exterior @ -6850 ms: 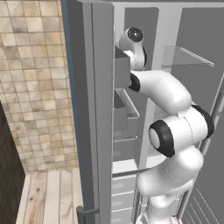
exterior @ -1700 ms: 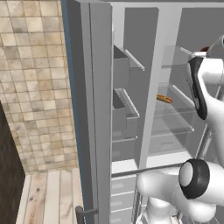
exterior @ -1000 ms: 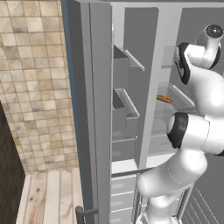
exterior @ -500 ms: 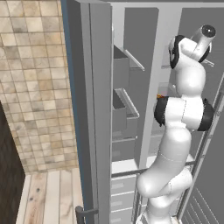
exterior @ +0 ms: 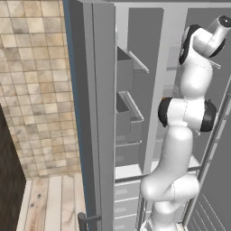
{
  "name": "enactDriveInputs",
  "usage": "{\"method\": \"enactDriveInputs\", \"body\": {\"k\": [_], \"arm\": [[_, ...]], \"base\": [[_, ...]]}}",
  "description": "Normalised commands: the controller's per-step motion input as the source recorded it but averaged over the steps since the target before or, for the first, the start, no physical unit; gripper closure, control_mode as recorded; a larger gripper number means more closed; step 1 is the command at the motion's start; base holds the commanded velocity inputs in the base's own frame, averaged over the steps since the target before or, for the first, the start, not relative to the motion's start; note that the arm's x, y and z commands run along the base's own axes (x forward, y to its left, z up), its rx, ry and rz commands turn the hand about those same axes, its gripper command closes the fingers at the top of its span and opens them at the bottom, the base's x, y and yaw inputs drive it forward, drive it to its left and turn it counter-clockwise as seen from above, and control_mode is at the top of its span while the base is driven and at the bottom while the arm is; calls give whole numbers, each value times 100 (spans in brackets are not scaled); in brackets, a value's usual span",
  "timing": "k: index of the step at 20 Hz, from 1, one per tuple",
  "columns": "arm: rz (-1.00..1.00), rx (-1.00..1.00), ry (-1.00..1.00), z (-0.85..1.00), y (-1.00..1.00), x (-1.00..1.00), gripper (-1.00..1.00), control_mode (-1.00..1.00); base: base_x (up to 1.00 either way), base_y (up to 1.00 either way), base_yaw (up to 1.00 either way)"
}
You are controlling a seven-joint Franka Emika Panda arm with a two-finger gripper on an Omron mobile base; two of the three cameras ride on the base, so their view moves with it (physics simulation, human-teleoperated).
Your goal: Pick up the frozen steak from the freezer, place it on any shelf in the fridge, and close the fridge and freezer doors when done.
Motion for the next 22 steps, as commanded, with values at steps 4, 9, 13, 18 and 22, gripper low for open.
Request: {"method": "enactDriveInputs", "body": {"k": [4,9,13,18,22], "arm": [[0,0,-18,-59,36,-100,-100,-100],[0,0,-32,-68,70,-100,-100,-100],[0,0,-33,0,93,-100,-100,-100],[-6,0,-15,36,94,-100,-100,-100],[-6,-1,10,60,42,-100,-100,-100]], "base": [[0,0,0],[0,0,0],[0,0,0],[0,0,0],[0,0,0]]}}
